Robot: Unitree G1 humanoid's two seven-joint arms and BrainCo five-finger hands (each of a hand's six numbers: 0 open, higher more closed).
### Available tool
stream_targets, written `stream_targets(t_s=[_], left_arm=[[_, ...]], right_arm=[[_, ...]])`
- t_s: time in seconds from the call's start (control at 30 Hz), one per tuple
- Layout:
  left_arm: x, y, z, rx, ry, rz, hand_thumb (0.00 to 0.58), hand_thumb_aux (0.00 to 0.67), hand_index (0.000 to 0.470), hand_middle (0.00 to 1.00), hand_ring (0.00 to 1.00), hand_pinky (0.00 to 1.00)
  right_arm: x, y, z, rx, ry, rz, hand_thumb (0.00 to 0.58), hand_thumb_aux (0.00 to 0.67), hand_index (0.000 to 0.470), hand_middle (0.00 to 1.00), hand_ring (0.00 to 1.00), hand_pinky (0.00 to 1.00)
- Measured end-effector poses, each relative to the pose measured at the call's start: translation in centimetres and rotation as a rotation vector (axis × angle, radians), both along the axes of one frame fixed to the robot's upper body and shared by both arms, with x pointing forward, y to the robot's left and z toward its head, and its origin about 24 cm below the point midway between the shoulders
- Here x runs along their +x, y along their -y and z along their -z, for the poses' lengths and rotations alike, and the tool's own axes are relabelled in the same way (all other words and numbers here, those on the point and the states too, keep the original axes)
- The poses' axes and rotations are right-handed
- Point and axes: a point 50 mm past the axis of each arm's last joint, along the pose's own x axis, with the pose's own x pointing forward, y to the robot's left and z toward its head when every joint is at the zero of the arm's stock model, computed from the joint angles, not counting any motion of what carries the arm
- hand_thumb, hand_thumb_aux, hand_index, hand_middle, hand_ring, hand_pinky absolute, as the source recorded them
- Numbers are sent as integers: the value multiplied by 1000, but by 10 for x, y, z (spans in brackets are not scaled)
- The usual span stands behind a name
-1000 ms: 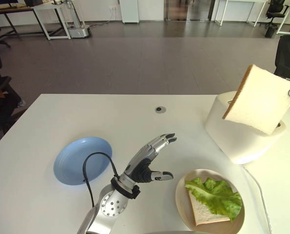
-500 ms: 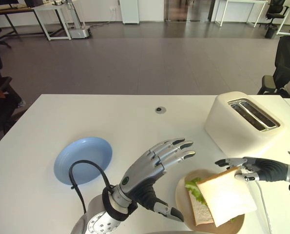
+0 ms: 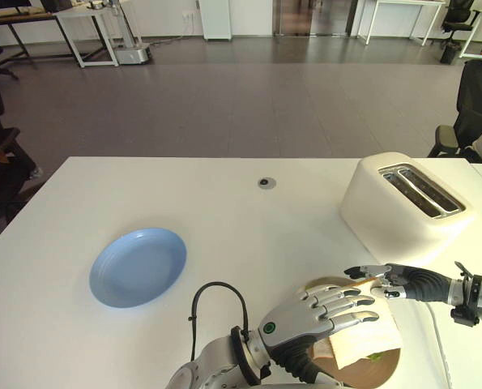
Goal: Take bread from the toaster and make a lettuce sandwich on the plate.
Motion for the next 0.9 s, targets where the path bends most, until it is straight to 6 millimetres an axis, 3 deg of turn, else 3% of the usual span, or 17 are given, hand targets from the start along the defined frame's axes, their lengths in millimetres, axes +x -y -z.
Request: stream_targets(t_s=[0.33, 0.63, 0.9], left_arm=[[0, 0, 0, 16, 6, -14, 14, 8, 6, 0, 0, 0], [0, -1, 1, 28, 7, -21, 0, 0, 0, 0, 0, 0], [-3, 2, 18, 116, -85, 13, 0, 0, 0, 0, 0, 0]], right_arm=[[9, -1, -8, 81, -22, 36, 580, 670, 470, 0, 0, 0], [9, -9, 0, -16, 18, 6, 580, 670, 470, 0, 0, 0], [9, -11, 6, -80, 55, -13, 580, 670, 470, 0, 0, 0]])
